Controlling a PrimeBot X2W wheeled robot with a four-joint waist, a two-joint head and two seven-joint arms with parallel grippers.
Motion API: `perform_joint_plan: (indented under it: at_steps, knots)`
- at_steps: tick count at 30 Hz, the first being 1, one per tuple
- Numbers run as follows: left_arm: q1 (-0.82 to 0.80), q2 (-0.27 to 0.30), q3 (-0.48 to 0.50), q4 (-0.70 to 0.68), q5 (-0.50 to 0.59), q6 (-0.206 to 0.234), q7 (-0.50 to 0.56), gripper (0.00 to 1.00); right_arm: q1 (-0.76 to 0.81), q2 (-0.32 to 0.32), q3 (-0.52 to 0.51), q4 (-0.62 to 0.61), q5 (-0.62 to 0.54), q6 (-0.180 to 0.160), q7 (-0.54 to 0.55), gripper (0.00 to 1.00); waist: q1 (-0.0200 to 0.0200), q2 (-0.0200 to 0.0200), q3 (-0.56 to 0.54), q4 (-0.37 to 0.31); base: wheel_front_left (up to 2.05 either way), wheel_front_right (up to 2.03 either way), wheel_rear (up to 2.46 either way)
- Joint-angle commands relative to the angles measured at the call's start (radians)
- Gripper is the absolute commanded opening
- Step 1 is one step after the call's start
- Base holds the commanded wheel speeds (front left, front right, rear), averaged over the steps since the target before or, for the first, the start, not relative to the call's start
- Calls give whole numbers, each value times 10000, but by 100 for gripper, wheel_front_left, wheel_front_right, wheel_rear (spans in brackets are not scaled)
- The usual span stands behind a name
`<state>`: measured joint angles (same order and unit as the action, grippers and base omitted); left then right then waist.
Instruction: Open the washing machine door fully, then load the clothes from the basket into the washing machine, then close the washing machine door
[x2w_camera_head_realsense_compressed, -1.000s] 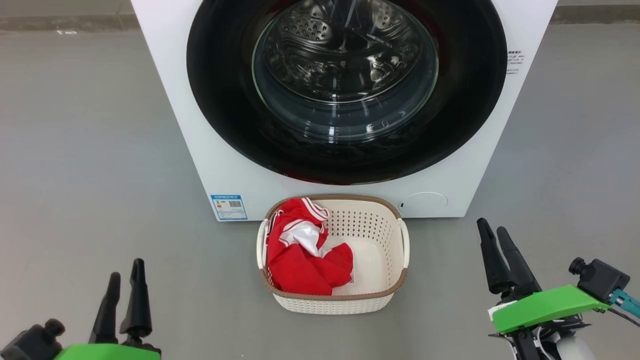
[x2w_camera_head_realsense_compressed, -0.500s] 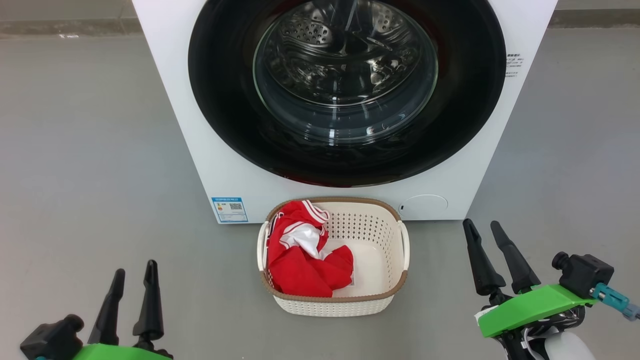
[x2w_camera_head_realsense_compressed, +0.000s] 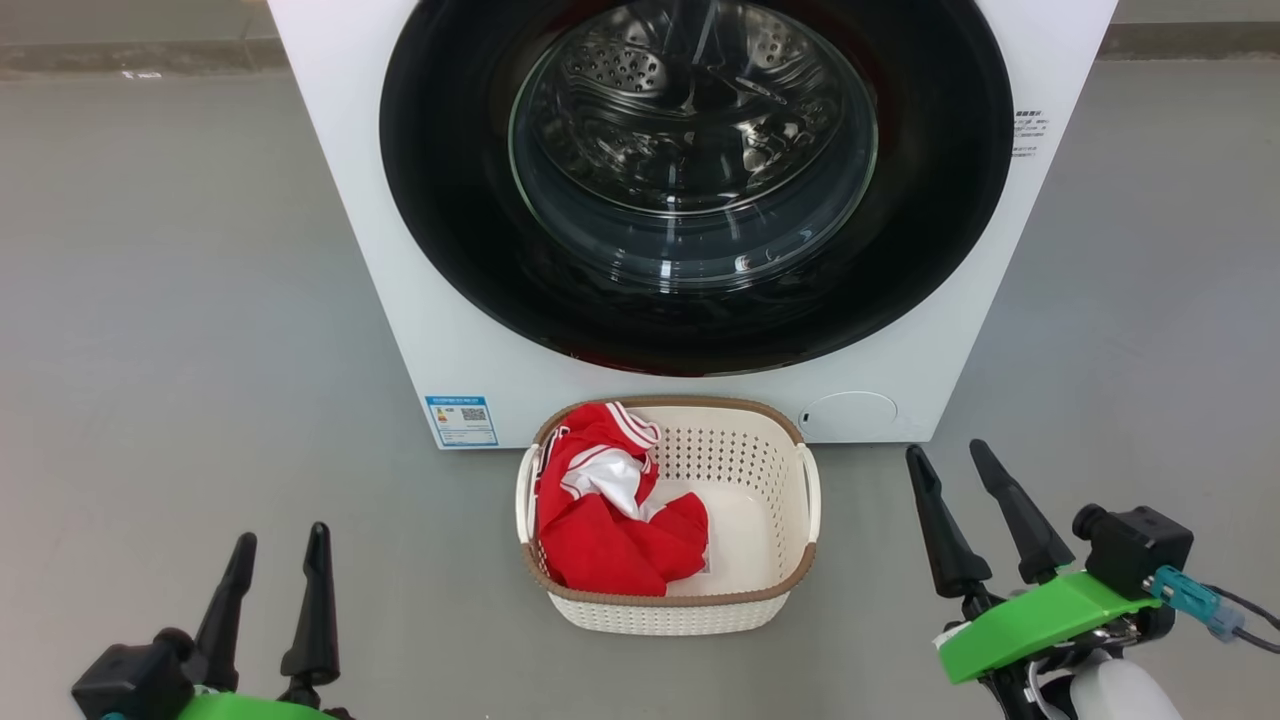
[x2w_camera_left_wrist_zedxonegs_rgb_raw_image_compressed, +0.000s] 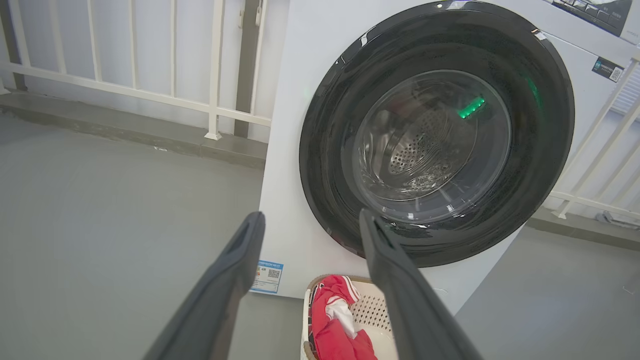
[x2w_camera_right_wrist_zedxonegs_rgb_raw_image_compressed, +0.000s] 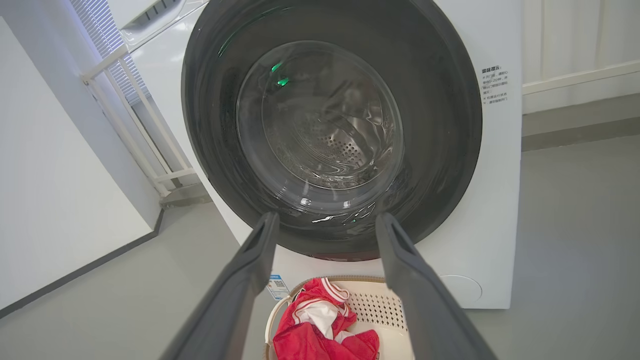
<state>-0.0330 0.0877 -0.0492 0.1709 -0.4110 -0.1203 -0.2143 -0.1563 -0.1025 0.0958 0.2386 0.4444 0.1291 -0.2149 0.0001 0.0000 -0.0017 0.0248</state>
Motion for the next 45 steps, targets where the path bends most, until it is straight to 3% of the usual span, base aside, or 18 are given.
perform_joint_plan:
  at_steps: [1,11,45]
  knots:
    - [-396,246,268,-183,311,-93,-179,100,-471,-69,293,-230,-329,14,-174,100,0,0,-3,3,0,0,0]
    - [-433,262,285,-254,1404,-104,-475,100,-588,-88,456,-179,-1398,16,-469,100,0,0,-48,34,0,0,0]
    - [-462,254,357,-266,1508,-104,-475,100,-662,-84,397,24,-1455,16,-469,100,0,0,-22,11,0,0,0]
